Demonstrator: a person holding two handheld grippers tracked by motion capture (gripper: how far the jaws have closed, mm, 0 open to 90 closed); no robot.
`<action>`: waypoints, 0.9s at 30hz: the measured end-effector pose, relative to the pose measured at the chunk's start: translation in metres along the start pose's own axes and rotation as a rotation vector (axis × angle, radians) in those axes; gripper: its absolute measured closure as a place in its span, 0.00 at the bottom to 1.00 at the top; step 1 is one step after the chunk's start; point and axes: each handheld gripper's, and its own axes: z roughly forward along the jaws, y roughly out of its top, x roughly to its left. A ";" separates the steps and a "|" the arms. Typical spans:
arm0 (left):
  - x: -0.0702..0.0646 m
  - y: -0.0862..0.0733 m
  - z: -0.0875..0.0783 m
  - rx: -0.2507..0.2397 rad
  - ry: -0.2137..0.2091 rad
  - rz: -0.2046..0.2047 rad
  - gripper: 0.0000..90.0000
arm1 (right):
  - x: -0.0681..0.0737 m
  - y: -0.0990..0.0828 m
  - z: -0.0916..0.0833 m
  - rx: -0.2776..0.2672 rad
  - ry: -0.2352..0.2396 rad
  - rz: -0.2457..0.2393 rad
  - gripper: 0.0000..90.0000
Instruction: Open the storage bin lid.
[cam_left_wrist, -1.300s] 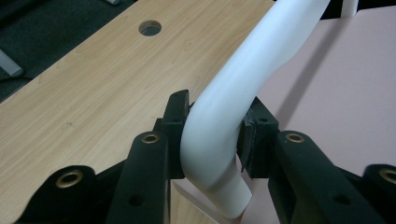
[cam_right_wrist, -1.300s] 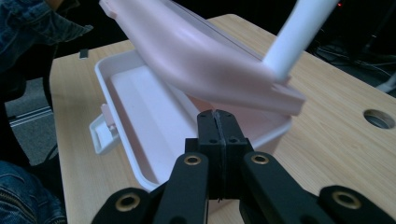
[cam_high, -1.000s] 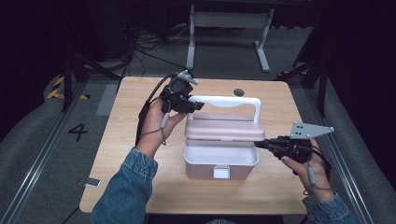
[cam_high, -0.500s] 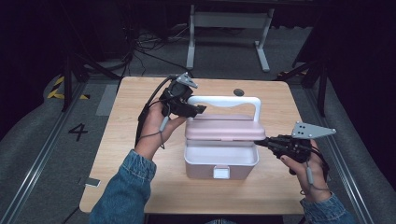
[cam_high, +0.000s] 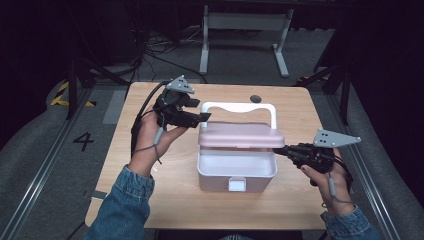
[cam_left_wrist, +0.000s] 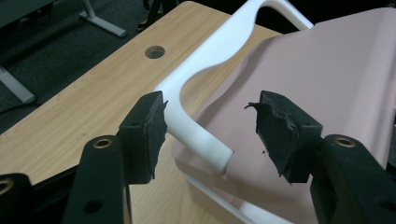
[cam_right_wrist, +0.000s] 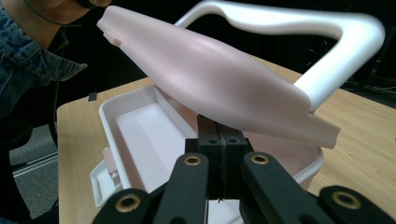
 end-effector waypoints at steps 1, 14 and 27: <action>0.000 -0.002 -0.002 -0.006 0.000 -0.003 0.47 | 0.000 0.000 0.000 -0.002 0.001 0.000 1.00; 0.003 -0.037 -0.024 -0.046 -0.014 -0.038 0.45 | -0.001 0.006 -0.002 -0.023 -0.018 0.002 1.00; 0.001 -0.051 -0.015 -0.038 -0.026 -0.048 0.44 | -0.006 0.017 -0.003 -0.050 -0.051 0.005 1.00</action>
